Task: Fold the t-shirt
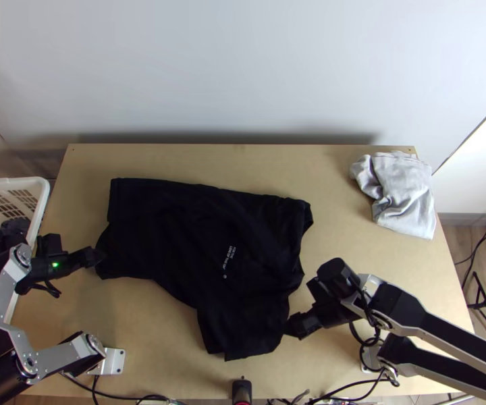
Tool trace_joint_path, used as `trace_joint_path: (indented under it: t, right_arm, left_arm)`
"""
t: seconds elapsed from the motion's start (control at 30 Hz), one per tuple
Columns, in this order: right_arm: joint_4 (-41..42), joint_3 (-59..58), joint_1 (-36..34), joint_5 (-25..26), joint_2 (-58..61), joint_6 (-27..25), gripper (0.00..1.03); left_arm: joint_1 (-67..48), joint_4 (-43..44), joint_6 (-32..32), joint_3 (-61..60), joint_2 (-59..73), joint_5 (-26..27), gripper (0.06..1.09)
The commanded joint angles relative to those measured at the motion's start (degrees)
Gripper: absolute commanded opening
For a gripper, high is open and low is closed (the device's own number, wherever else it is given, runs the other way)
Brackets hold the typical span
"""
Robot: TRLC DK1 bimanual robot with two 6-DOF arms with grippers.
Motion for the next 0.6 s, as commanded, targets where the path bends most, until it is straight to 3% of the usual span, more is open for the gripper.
trace_joint_path:
  t: [0.0, 0.3, 0.57]
  right_arm:
    - [1.4, 0.2, 2.2, -2.5, 1.0, 1.8, 0.96]
    - [13.8, -2.2, 4.8, -2.4, 8.6, 8.7, 0.96]
    - [21.4, -3.6, 9.2, -2.1, 17.1, 9.0, 0.96]
  left_arm:
    - [-0.9, 5.9, -5.4, 0.6, 0.7, 0.0, 1.03]
    - [-7.7, 9.5, -12.9, 0.0, 1.4, 0.0, 1.03]
    - [-8.4, 10.8, -14.2, -1.0, 1.2, 0.0, 1.03]
